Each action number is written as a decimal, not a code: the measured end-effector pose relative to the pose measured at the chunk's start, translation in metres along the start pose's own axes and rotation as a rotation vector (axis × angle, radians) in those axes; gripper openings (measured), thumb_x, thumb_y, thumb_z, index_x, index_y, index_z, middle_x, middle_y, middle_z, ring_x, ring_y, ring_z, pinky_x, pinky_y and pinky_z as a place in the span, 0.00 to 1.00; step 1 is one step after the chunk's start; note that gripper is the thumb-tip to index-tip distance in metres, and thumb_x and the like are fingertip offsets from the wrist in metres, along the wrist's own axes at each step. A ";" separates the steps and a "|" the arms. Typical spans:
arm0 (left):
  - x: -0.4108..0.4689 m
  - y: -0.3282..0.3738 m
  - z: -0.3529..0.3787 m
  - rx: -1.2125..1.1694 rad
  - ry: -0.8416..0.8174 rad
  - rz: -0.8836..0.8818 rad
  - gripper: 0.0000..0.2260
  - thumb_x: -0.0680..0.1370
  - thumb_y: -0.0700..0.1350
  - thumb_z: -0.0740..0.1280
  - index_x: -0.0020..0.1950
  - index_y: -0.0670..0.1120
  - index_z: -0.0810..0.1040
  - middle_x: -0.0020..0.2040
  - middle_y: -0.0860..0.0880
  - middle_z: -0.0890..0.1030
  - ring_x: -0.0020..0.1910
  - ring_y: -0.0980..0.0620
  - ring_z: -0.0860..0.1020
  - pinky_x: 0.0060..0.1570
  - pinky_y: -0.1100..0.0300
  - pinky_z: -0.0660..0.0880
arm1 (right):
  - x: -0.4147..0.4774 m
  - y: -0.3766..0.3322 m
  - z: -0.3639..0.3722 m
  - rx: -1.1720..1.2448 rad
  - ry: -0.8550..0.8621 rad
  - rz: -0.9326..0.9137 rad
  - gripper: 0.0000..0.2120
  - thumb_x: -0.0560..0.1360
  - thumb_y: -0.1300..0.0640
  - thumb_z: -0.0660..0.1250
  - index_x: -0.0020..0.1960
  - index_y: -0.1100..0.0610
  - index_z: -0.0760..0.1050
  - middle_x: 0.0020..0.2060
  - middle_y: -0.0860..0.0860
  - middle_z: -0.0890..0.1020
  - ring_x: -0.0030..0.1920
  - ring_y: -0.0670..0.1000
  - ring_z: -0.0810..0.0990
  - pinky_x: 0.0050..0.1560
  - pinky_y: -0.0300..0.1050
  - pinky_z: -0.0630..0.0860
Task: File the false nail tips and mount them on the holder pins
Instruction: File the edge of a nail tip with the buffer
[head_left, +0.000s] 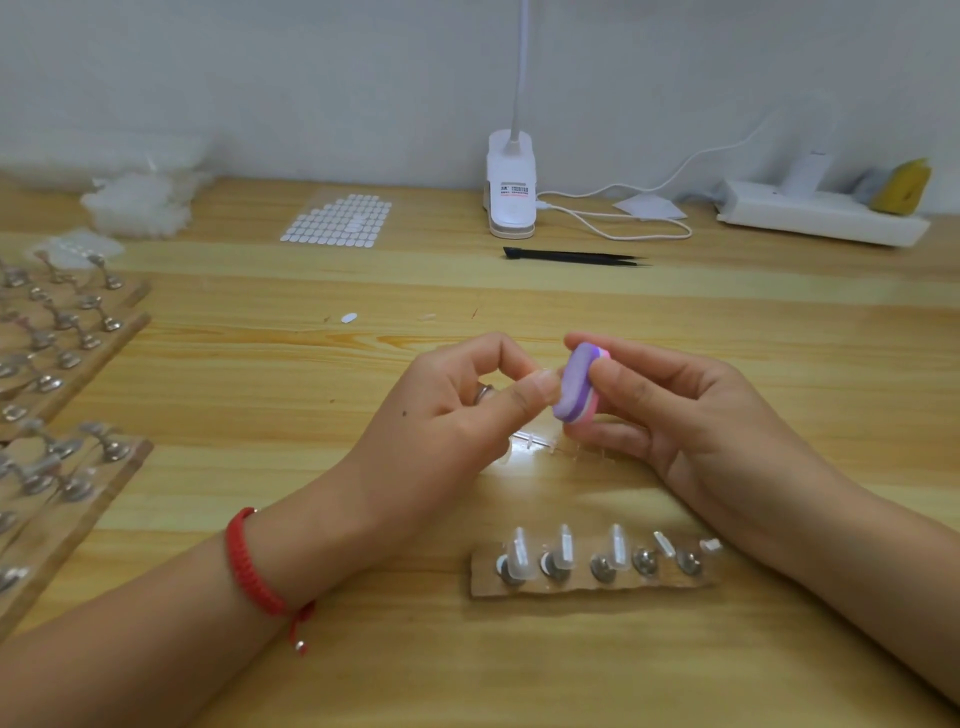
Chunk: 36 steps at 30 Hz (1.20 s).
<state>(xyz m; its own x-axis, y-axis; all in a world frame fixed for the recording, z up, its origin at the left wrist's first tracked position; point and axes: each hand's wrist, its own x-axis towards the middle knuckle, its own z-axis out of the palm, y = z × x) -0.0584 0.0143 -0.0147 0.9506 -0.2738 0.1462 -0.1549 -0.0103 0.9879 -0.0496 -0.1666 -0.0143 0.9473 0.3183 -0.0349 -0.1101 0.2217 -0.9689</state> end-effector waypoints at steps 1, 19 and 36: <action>0.000 0.000 0.000 -0.004 0.005 0.003 0.07 0.72 0.48 0.65 0.37 0.45 0.74 0.22 0.54 0.62 0.19 0.60 0.58 0.21 0.71 0.58 | 0.000 0.000 0.000 -0.011 -0.017 0.007 0.18 0.63 0.53 0.73 0.53 0.54 0.84 0.44 0.55 0.86 0.41 0.48 0.85 0.41 0.37 0.80; -0.002 -0.001 0.002 0.117 -0.034 0.084 0.09 0.73 0.51 0.70 0.38 0.46 0.80 0.22 0.55 0.61 0.22 0.58 0.56 0.23 0.71 0.56 | 0.000 0.000 0.001 -0.012 0.002 -0.013 0.12 0.64 0.54 0.72 0.47 0.54 0.86 0.42 0.54 0.86 0.40 0.48 0.84 0.38 0.39 0.80; 0.000 -0.001 0.001 0.064 0.095 0.121 0.10 0.70 0.51 0.70 0.38 0.44 0.81 0.22 0.51 0.59 0.23 0.54 0.56 0.25 0.67 0.55 | 0.002 -0.001 0.000 0.087 0.036 -0.014 0.14 0.64 0.55 0.72 0.49 0.53 0.85 0.42 0.57 0.86 0.40 0.51 0.85 0.39 0.40 0.81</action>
<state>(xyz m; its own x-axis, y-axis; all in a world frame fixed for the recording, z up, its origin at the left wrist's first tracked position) -0.0586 0.0138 -0.0158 0.9445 -0.1846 0.2716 -0.2841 -0.0444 0.9578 -0.0479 -0.1662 -0.0132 0.9590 0.2816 -0.0322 -0.1215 0.3057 -0.9444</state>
